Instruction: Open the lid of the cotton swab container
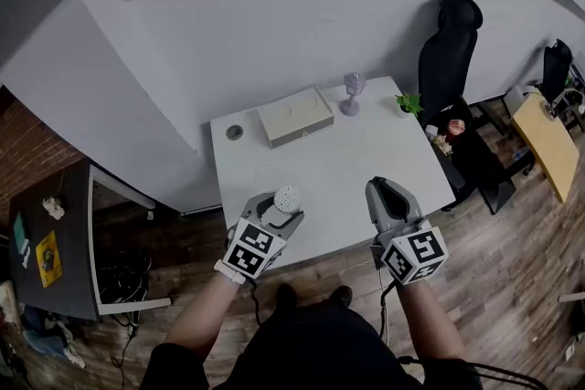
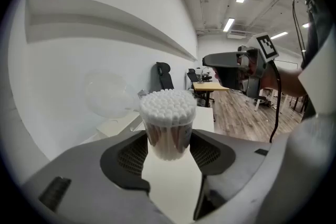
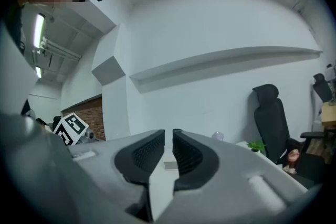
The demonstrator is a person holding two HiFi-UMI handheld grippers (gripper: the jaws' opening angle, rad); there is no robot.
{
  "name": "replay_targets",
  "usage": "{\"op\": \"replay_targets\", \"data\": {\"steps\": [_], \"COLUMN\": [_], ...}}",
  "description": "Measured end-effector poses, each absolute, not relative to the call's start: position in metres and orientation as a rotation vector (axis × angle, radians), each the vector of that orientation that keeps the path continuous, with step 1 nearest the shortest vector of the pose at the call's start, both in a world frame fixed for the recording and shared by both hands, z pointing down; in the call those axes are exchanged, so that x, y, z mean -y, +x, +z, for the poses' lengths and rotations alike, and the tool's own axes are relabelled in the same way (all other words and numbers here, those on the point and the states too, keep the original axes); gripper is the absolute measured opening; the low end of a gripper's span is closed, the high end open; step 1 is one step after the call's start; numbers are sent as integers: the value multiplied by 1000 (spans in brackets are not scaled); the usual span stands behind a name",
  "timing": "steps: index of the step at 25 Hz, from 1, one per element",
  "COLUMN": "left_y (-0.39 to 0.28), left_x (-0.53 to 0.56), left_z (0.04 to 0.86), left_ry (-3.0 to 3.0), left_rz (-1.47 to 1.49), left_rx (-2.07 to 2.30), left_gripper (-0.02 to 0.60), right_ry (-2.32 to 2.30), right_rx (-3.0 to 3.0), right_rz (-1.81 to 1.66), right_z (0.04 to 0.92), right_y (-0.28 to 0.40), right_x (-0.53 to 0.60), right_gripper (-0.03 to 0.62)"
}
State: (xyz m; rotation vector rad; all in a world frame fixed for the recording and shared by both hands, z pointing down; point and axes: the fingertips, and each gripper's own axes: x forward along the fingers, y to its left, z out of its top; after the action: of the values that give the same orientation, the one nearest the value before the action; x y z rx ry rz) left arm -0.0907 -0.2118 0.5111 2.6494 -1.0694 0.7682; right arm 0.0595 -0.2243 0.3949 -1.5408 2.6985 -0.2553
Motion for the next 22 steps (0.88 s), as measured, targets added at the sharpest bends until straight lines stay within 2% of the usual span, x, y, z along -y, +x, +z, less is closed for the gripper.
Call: {"op": "replay_targets", "data": {"steps": [7, 22], "left_y": [-112, -136], "left_x": [213, 213], "left_z": [513, 512], "left_ry": [2574, 2526], "left_rz": [749, 766], "left_rx": [1195, 1326], "left_gripper": [245, 245], "right_ry": [-1680, -1755], "right_rx": [-2676, -2623], "right_rz": [-143, -79], "right_z": [401, 402], "right_y": [66, 80], "right_x": [212, 205], "right_gripper": [51, 25]}}
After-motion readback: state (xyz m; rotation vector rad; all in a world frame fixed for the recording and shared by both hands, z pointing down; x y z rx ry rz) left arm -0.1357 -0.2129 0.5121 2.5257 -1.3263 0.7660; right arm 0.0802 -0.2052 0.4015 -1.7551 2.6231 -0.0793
